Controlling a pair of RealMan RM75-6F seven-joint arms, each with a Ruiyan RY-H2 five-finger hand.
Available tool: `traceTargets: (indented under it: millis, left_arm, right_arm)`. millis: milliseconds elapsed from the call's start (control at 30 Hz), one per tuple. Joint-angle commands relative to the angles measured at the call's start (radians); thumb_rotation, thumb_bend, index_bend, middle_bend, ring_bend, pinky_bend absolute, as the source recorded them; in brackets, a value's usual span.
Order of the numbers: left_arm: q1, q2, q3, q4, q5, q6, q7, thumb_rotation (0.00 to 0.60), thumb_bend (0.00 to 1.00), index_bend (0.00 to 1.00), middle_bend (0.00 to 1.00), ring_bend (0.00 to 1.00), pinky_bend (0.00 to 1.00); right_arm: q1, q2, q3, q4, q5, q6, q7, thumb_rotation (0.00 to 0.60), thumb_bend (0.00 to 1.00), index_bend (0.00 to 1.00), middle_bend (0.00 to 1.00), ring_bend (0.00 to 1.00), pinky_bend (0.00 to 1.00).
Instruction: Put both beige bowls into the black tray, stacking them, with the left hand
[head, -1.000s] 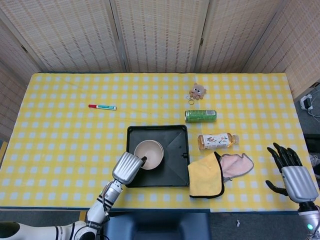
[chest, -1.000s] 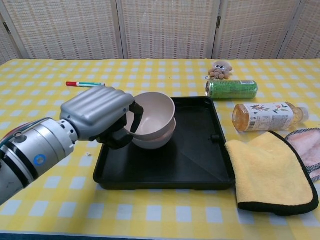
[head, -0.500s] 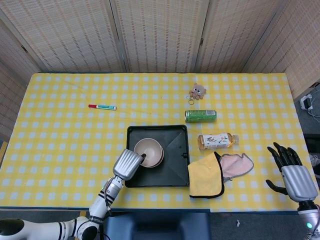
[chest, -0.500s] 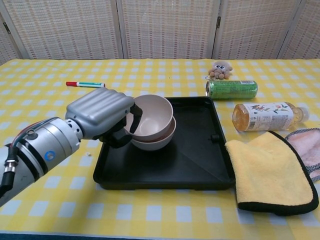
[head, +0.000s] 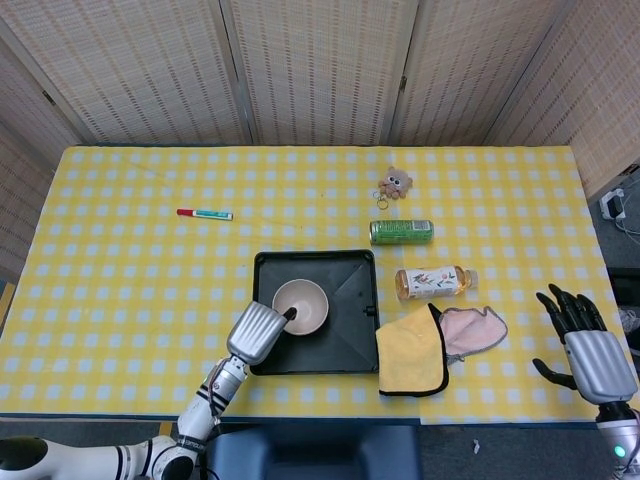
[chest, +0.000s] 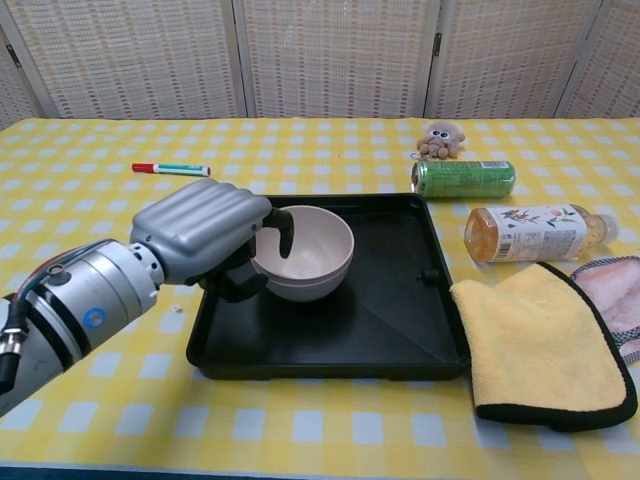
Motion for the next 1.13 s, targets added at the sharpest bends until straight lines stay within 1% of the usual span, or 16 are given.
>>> traceTargets:
  millis: [33, 167, 200, 267, 300, 333, 433, 467, 500, 533, 600, 700, 833, 933, 1033, 1133]
  left_arm:
    - [0.003, 0.003, 0.004, -0.008, 0.011, 0.011, -0.004, 0.600, 0.50, 0.41, 1.00, 1.00, 1.00]
    - [0.016, 0.023, 0.012, -0.035, 0.057, 0.056, -0.023, 0.600, 0.42, 0.36, 1.00, 0.99, 1.00]
    - [0.038, 0.058, 0.025, -0.062, 0.101, 0.107, -0.043, 0.600, 0.40, 0.34, 1.00, 0.97, 0.99]
    - [0.075, 0.118, 0.045, -0.095, 0.131, 0.161, -0.072, 0.600, 0.37, 0.30, 0.97, 0.85, 0.90]
    - [0.095, 0.148, 0.053, -0.111, 0.132, 0.179, -0.085, 0.600, 0.36, 0.28, 0.90, 0.73, 0.80]
    - [0.124, 0.191, 0.065, -0.137, 0.123, 0.201, -0.103, 0.600, 0.36, 0.26, 0.80, 0.63, 0.70]
    - [0.195, 0.291, 0.102, -0.198, 0.108, 0.251, -0.162, 0.600, 0.35, 0.16, 0.35, 0.24, 0.30]
    - [0.226, 0.332, 0.122, -0.213, 0.117, 0.278, -0.202, 0.600, 0.35, 0.14, 0.27, 0.16, 0.22]
    - [0.250, 0.360, 0.138, -0.215, 0.130, 0.300, -0.236, 0.600, 0.34, 0.11, 0.17, 0.06, 0.12]
    - [0.274, 0.384, 0.152, -0.209, 0.143, 0.325, -0.272, 0.600, 0.34, 0.09, 0.10, 0.02, 0.05]
    - [0.326, 0.430, 0.184, -0.181, 0.170, 0.376, -0.357, 0.600, 0.33, 0.07, 0.02, 0.00, 0.00]
    - [0.403, 0.472, 0.225, -0.148, 0.199, 0.452, -0.446, 0.600, 0.31, 0.05, 0.00, 0.00, 0.00]
    - [0.495, 0.484, 0.266, -0.064, 0.269, 0.564, -0.557, 0.600, 0.29, 0.04, 0.00, 0.00, 0.00]
    - [0.514, 0.514, 0.272, -0.056, 0.280, 0.565, -0.591, 0.600, 0.29, 0.05, 0.00, 0.00, 0.00]
    - [0.527, 0.523, 0.249, -0.056, 0.284, 0.589, -0.617, 0.600, 0.29, 0.05, 0.00, 0.00, 0.00]
    - [0.536, 0.528, 0.235, -0.052, 0.277, 0.581, -0.626, 0.600, 0.28, 0.05, 0.00, 0.00, 0.00]
  right_arm:
    - [-0.001, 0.001, -0.001, 0.000, -0.002, 0.002, 0.001, 0.600, 0.26, 0.00, 0.00, 0.00, 0.00]
    - [-0.003, 0.002, -0.001, -0.001, -0.007, 0.008, 0.003, 0.600, 0.25, 0.00, 0.00, 0.00, 0.00]
    - [-0.005, 0.004, -0.002, -0.001, -0.011, 0.013, 0.005, 0.600, 0.26, 0.00, 0.00, 0.00, 0.00]
    - [-0.008, 0.007, -0.003, -0.002, -0.015, 0.019, 0.009, 0.600, 0.26, 0.00, 0.00, 0.00, 0.00]
    - [-0.010, 0.008, -0.003, -0.002, -0.017, 0.023, 0.010, 0.600, 0.26, 0.00, 0.00, 0.00, 0.00]
    - [-0.012, 0.009, -0.004, -0.002, -0.020, 0.028, 0.010, 0.600, 0.26, 0.00, 0.00, 0.00, 0.00]
    - [-0.015, 0.008, -0.005, -0.003, -0.026, 0.036, 0.007, 0.600, 0.26, 0.00, 0.00, 0.00, 0.00]
    - [-0.015, 0.005, -0.004, -0.003, -0.028, 0.037, 0.003, 0.600, 0.26, 0.00, 0.00, 0.00, 0.00]
    - [-0.014, 0.003, -0.004, -0.003, -0.029, 0.037, 0.000, 0.600, 0.26, 0.00, 0.00, 0.00, 0.00]
    - [-0.014, 0.000, -0.004, -0.002, -0.030, 0.036, -0.004, 0.600, 0.26, 0.00, 0.00, 0.00, 0.00]
    - [-0.011, -0.008, -0.003, -0.001, -0.031, 0.034, -0.018, 0.600, 0.26, 0.00, 0.00, 0.00, 0.00]
    - [-0.007, -0.022, -0.001, -0.002, -0.030, 0.029, -0.039, 0.600, 0.26, 0.00, 0.00, 0.00, 0.00]
    - [-0.001, -0.040, 0.006, 0.000, -0.017, 0.020, -0.066, 0.600, 0.25, 0.00, 0.00, 0.00, 0.00]
    - [0.004, -0.050, 0.009, 0.001, -0.016, 0.016, -0.083, 0.600, 0.25, 0.00, 0.00, 0.00, 0.00]
    - [0.007, -0.056, 0.007, 0.000, -0.022, 0.012, -0.093, 0.600, 0.25, 0.00, 0.00, 0.00, 0.00]
    - [0.011, -0.061, 0.003, 0.001, -0.028, 0.006, -0.098, 0.600, 0.26, 0.00, 0.00, 0.00, 0.00]
